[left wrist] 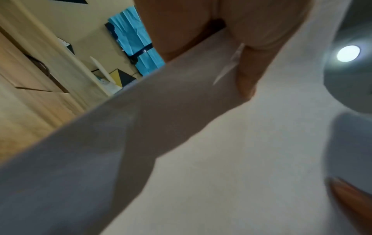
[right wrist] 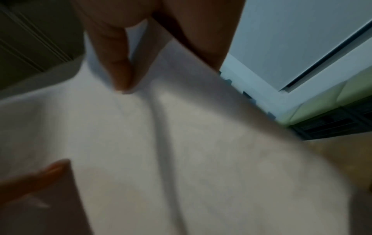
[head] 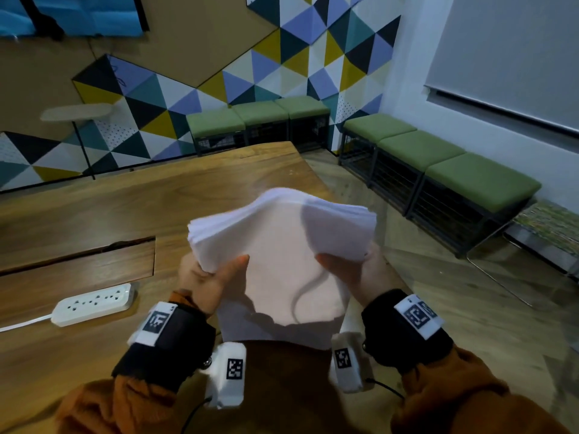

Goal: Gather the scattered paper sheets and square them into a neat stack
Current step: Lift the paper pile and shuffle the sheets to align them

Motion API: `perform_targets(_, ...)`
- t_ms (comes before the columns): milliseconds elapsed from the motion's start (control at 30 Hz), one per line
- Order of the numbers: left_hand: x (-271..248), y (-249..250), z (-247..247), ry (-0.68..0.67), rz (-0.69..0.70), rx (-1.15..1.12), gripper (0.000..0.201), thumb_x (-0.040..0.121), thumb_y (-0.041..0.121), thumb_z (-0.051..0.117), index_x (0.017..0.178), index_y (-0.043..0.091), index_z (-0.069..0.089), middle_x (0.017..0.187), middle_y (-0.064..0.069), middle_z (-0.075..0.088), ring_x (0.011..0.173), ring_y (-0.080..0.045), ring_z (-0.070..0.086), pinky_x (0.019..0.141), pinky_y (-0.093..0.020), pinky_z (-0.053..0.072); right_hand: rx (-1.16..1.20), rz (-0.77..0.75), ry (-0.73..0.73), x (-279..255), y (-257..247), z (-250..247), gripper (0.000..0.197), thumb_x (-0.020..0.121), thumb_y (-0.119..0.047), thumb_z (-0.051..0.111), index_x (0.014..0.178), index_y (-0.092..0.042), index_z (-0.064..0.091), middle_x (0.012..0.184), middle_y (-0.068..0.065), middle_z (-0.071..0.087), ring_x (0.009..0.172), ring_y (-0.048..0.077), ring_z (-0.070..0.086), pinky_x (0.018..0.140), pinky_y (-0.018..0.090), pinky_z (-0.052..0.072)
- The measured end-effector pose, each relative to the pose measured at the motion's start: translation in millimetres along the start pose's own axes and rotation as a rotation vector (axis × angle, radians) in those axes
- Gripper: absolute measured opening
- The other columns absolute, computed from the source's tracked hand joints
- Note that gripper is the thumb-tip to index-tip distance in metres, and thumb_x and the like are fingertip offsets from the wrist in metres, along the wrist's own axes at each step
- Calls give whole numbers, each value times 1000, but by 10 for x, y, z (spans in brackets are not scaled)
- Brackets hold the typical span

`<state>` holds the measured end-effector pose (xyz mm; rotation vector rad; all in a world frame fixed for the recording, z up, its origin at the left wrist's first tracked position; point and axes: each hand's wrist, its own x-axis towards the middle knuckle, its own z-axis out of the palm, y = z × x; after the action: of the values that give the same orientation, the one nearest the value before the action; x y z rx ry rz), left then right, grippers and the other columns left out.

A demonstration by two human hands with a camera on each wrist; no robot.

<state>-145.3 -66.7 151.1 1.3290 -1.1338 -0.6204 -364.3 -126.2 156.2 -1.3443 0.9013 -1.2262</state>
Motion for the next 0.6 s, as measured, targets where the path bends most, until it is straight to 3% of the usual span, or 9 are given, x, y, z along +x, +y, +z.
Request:
perform_targets(33,-1,9,7,60,20,-1,29,62,12,79,78,28,61,60,19,69,61,15,61,52,-3,47,9,-38,17,-13,2,11,31,65,-2,75,86,-20,62,76,-6,69,68,-1,61,63,21,51)
perform_targets(100,-6,7,-10,78,28,5,29,69,1,75,79,24,61,64,18,65,59,16,61,50,-2,45,-2,-62,35,-30,15,-7,42,66,-7,75,101,-21,58,90,-4,67,78,1,63,65,18,53)
perform_targets(200,-56,-83,-87,-71,-26,-41,39,64,-2,78,89,23,61,72,8,71,70,10,65,56,-5,49,-86,13,-2,-45,97,-55,63,64,-5,78,119,-9,47,95,0,63,77,-8,62,64,11,50)
perform_targets(267,-86,-136,-78,-124,-63,-95,38,58,7,77,89,21,62,74,11,74,72,3,68,57,-10,52,-124,50,-18,-65,170,-32,62,67,-1,76,119,-7,44,92,-3,61,70,-13,61,64,12,50)
perform_targets(367,-45,-224,-14,-21,-103,-135,20,72,6,73,79,21,61,63,7,71,62,1,65,53,-9,51,-55,94,-87,-106,177,60,66,73,3,69,127,-16,36,99,-9,56,71,-16,62,65,7,50)
perform_targets(433,-13,-273,-56,119,-112,-174,21,77,3,68,77,22,59,64,10,69,61,1,63,52,-6,49,-88,75,-123,-128,166,64,74,72,-5,73,131,-22,32,103,-12,54,79,-10,63,63,3,47)
perform_targets(533,3,-423,-252,273,-161,-347,18,78,6,66,72,23,63,56,17,69,54,3,64,51,-12,53,-139,107,-185,-153,219,-79,85,63,-19,80,132,-35,33,111,-9,59,94,-2,61,70,12,50)
perform_targets(600,-13,-572,-390,229,-232,-520,14,73,25,73,66,19,63,48,8,64,44,-8,60,40,-19,46,-146,161,-218,-197,346,-214,82,52,-28,83,125,-33,45,114,-4,62,99,5,63,80,21,53)
